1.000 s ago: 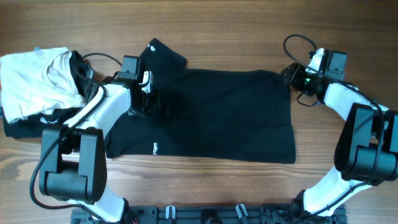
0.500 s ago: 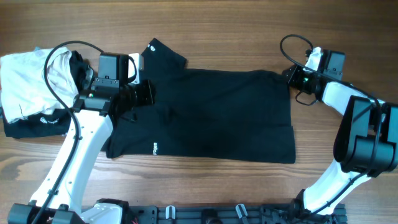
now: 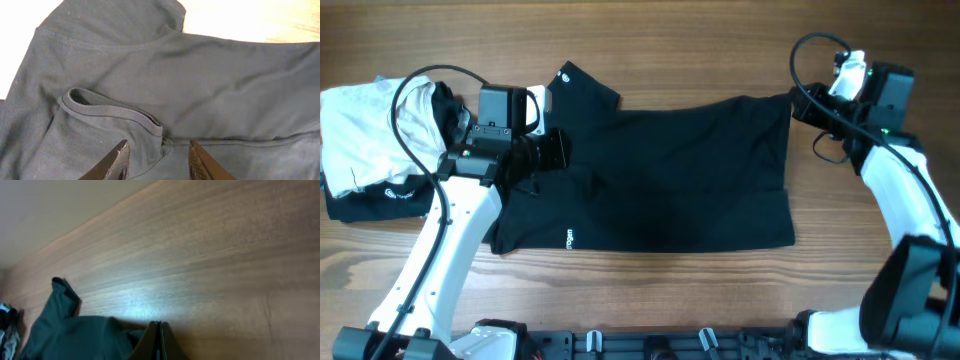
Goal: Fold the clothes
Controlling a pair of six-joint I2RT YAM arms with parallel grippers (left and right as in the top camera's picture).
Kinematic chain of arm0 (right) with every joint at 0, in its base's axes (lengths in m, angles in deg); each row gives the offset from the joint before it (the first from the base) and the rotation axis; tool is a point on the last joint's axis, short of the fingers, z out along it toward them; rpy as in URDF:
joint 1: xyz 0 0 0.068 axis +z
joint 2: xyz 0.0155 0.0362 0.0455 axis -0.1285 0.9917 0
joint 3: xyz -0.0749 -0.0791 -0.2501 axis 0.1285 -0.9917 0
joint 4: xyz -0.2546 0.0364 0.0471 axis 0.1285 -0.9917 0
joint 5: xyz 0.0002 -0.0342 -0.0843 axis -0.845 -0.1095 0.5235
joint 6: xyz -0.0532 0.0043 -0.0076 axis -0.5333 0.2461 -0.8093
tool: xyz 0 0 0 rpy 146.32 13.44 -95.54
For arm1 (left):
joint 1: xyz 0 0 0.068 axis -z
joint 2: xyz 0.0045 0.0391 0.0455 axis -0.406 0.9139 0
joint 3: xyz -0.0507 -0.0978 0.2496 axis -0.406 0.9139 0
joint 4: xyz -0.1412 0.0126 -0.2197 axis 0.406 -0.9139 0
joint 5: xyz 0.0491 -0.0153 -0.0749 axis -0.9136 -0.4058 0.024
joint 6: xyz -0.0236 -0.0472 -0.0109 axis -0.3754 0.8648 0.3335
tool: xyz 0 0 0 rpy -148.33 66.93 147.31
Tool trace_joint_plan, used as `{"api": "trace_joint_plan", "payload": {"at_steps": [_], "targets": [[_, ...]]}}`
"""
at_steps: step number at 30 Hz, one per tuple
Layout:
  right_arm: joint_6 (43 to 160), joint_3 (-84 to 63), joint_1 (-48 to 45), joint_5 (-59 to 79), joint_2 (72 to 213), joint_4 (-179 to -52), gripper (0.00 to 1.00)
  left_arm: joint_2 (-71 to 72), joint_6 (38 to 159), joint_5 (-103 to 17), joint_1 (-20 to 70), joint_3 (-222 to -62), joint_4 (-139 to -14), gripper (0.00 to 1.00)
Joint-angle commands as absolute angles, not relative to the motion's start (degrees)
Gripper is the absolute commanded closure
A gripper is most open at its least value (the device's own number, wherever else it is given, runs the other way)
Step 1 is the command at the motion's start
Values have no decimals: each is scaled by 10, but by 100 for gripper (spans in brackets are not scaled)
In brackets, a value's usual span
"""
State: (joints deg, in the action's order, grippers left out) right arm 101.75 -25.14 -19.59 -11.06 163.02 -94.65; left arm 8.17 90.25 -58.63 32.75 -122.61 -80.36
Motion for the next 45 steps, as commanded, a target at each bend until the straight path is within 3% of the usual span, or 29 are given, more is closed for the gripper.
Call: {"api": "trace_joint_plan", "payload": {"at_steps": [1,2,4,5,7,14,18,20,22,26,28,32,37,39,43,44,45], "targets": [[1031,-253,-199,-34,1628,-982,95,75,891,-590,328,-1233,-802,62],[1031,-253,-199,-18,1629,-990,94,75,891,-590,328,-1233,-802,62],[1030,-253,-199,-4,1631,-1002,42,75,891,-590,328,-1233,-802,61],[1030,-254,-199,-4,1632,-1009,43,75,891,-590,328,-1233,-802,61],[1030,-254,-193,-7,1656,-1030,55,75,891,-590,328,-1233,-802,61],[1015,-254,-157,-112,1818,-948,60,75,891,-590,328,-1233,-802,59],[1014,-254,-156,-106,1835,-910,63,75,891,-590,328,-1233,-802,58],[1014,-254,-156,-106,1835,-889,76,75,891,-590,328,-1233,-802,58],[1015,-254,-156,-106,1835,-869,96,75,891,-590,328,-1233,-802,58],[1015,-253,-159,-122,1823,-852,95,75,891,-590,328,-1233,-802,57],[1014,-253,-161,-113,1824,-872,78,75,891,-590,328,-1233,-806,57],[992,-256,-160,-17,1827,-916,67,75,891,-590,328,-1233,-806,57],[948,-257,-159,-111,1830,-906,68,75,891,-590,328,-1233,-806,57],[944,-256,-159,-119,1830,-890,79,75,891,-590,328,-1233,-806,57],[1000,-256,-159,-119,1830,-860,84,75,891,-590,328,-1233,-807,57],[997,-256,-159,-108,1830,-864,83,75,891,-590,328,-1233,-807,57],[998,-256,-161,-76,1830,-873,76,75,891,-590,328,-1233,-809,58]]}}
